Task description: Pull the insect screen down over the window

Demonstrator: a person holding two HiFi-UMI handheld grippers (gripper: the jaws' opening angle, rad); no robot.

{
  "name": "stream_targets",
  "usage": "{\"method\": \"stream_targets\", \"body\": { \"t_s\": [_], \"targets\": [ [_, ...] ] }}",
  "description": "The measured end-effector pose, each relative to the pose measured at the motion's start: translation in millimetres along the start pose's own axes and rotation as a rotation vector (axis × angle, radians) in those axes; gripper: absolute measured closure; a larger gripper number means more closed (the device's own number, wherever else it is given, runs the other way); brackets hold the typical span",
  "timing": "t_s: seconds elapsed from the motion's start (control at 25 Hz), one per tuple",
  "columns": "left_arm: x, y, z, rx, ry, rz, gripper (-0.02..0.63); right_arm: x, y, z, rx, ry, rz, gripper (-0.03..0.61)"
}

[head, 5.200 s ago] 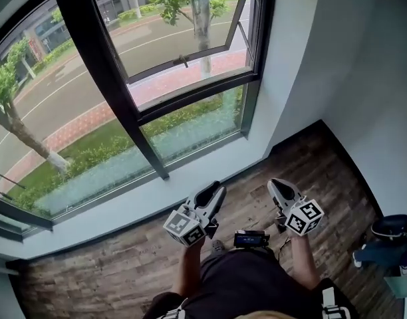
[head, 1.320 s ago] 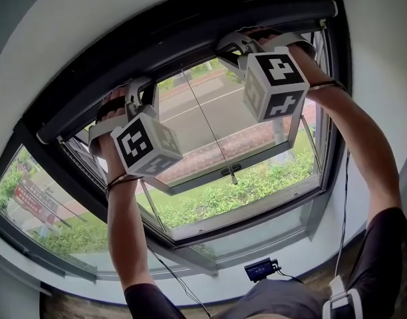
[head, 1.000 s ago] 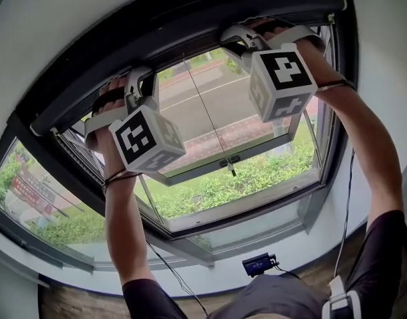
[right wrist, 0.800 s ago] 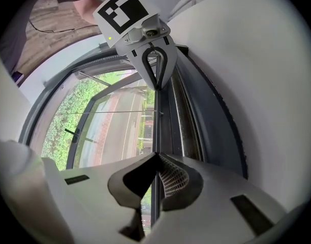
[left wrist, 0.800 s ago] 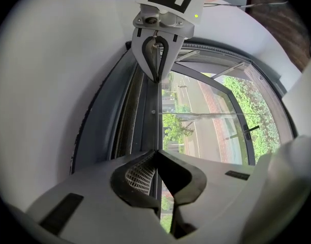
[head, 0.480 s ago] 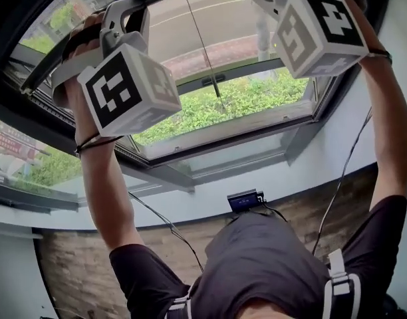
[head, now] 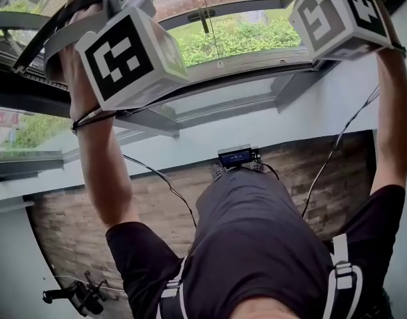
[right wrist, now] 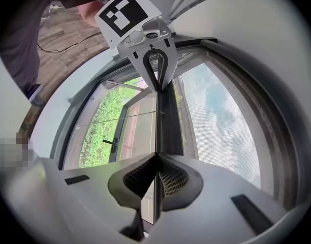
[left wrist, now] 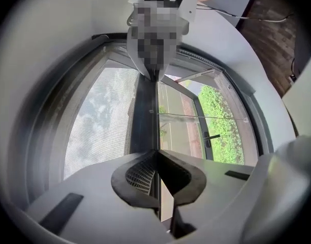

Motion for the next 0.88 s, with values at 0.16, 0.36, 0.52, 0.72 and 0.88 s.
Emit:
{"method": "stream_targets", "body": {
  "t_s": [0.16, 0.36, 0.52, 0.72, 0.88],
  "targets": [
    [28, 6, -5, 0.020, -0.044, 0.024, 0.594, -22, -11, -4, 0.000, 0.018, -0.028, 0.557],
    [60, 18, -12, 0.038, -0.125, 0.029, 0.594, -52, -26, -13, -0.028, 0.092, -0.033, 0.557],
    [93, 21, -27, 0.056, -0.187, 0.048, 0.595, -79, -36, -32, -0.033, 0.152, -0.041, 0.557],
    [114, 18, -26, 0.055, -0.234, 0.055, 0.595, -99, -33, -37, -0.050, 0.189, -0.047, 0.557],
    [153, 21, -41, 0.075, -0.310, 0.073, 0.595, -133, -45, -59, -0.058, 0.263, -0.070, 0.557]
  ]
}}
Point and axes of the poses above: the fingertips, and each gripper's own axes: z backward along the fingers, x to its right, y out of its top, the point moved 3 cm from there along z, backward along the fingers, and after that the axes turned 15 degrees about -z, right-handed, at the moved point
